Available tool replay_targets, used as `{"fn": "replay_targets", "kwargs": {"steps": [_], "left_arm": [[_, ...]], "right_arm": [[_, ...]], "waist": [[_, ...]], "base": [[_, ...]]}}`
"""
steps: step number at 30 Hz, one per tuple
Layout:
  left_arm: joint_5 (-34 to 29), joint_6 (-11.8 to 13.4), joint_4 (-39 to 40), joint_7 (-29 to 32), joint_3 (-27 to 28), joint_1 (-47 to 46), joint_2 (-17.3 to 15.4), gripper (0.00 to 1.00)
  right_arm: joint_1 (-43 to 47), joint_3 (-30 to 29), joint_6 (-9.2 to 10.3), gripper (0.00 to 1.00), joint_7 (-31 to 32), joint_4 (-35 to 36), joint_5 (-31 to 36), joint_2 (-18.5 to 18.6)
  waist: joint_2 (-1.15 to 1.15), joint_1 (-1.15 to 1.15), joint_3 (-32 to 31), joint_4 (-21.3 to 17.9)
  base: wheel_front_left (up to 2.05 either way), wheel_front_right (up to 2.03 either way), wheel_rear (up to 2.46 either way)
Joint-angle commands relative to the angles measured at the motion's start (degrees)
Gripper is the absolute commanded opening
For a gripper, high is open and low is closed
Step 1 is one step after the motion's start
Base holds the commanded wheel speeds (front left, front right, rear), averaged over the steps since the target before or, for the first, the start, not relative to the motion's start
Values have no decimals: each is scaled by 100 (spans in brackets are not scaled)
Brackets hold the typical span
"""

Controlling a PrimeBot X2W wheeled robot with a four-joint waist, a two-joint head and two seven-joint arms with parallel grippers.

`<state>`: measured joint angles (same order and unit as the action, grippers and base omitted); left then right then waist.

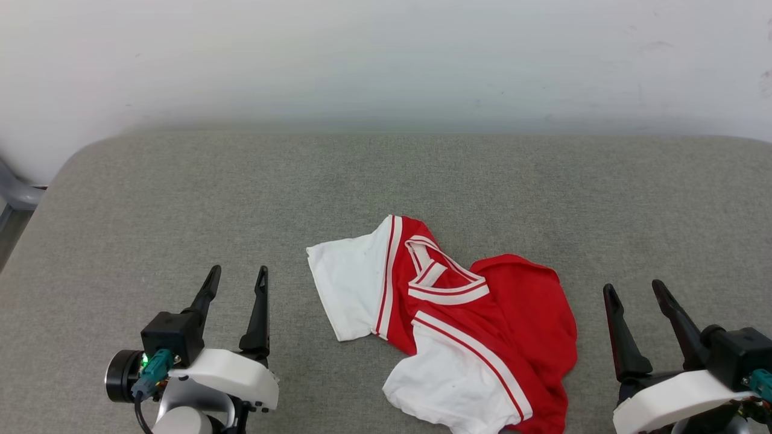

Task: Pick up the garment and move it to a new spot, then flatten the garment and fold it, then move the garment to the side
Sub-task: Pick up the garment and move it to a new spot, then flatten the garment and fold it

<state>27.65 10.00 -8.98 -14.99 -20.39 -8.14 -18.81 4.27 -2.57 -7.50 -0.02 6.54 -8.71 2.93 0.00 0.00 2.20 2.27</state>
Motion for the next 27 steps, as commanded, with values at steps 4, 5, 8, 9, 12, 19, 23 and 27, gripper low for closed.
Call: {"fn": "replay_targets", "kwargs": {"steps": [4,5,8,9,12,19,23,27], "left_arm": [[-91,-93,-19,-25,2,50,39,100],[-104,-106,-26,-25,6,39,47,100],[-124,-146,-21,-25,16,-9,89,100],[-122,-172,-12,-25,30,-26,100,100],[-138,-222,-5,-25,60,-100,156,100],[-242,-348,47,-19,93,-224,349,100],[-314,-430,62,-20,143,-271,483,100],[-394,-509,93,-19,159,-285,572,100]], "right_arm": [[42,-18,2,100,15,26,29,-7],[38,-17,2,100,23,26,37,-7],[1,106,2,100,123,40,71,-8],[-19,215,2,100,218,42,67,-9],[-99,709,2,100,711,45,84,-8],[-364,2011,2,100,2252,12,-333,523],[-508,2522,2,100,2939,-83,-606,818],[-617,2753,2,100,3323,-297,-711,937]], "waist": [[0,0,7,8],[0,0,6,8],[0,0,18,23],[0,0,27,35],[0,0,81,100],[0,0,207,414],[0,0,276,602],[0,0,358,718]], "base": [[0,0,0],[0,0,0],[0,0,0],[0,0,0],[0,0,0],[0,0,0],[0,0,0],[0,0,0]]}}
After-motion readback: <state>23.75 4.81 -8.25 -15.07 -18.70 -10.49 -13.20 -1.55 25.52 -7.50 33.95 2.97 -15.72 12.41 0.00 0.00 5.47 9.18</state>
